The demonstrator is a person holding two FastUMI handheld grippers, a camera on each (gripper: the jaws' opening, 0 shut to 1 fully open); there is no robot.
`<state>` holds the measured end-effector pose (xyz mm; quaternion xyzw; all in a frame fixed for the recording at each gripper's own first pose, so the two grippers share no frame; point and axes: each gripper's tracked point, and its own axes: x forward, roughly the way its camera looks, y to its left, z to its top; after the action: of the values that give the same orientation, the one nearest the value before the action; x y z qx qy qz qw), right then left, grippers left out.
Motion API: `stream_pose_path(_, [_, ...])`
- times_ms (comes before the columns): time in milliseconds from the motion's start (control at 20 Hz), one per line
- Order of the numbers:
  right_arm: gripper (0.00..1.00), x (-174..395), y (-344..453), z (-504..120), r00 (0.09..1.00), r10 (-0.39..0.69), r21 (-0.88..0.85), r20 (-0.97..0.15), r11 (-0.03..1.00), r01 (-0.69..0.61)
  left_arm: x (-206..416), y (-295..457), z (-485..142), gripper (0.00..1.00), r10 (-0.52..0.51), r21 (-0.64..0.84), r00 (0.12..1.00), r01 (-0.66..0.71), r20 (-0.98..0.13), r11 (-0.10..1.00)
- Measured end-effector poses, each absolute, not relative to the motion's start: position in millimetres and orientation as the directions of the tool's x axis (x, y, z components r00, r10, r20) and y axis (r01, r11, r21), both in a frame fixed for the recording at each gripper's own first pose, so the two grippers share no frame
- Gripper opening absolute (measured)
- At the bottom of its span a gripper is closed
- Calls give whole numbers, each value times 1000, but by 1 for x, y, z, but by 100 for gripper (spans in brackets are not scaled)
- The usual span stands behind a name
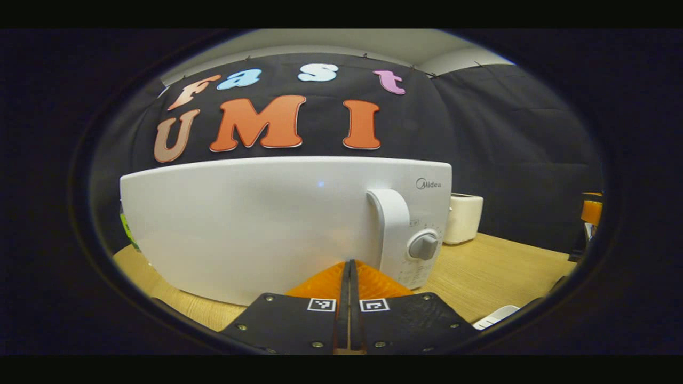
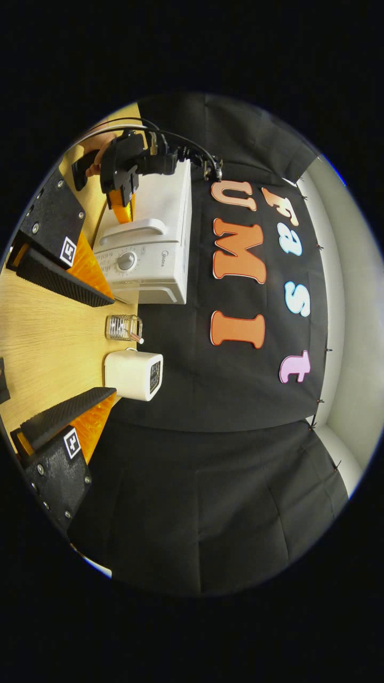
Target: Open the microwave oven with the left hand, put the food in, and close the microwave oven.
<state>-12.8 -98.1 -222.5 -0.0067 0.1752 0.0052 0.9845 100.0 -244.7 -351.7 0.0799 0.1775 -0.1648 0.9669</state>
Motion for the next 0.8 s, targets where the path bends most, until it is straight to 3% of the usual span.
stream_pose_path(250, [94,-16,-93,-211,942,13,-7,-334,1000,-16,95,-237,-341,2,-273,85,891,324,-363,942])
stream_pose_path(500, [94,-9,-86,-181,955,15,-19,-297,1000,-22,83,-206,-287,8,-254,75,915,291,-313,954])
stream_pose_path(550, [94,-6,-85,-173,958,11,-26,-285,999,-19,79,-198,-272,13,-256,67,917,289,-305,955])
stream_pose_path(600, [94,-3,-84,-166,961,9,-33,-276,999,-19,75,-190,-256,31,-255,67,922,285,-290,956])
stream_pose_path(750, [94,8,-78,-153,964,-8,-62,-266,998,-9,65,-160,-209,52,-235,95,941,264,-245,960])
stream_pose_path(800, [95,10,-75,-147,966,-7,-64,-260,998,-10,62,-144,-196,64,-220,108,948,250,-232,962])
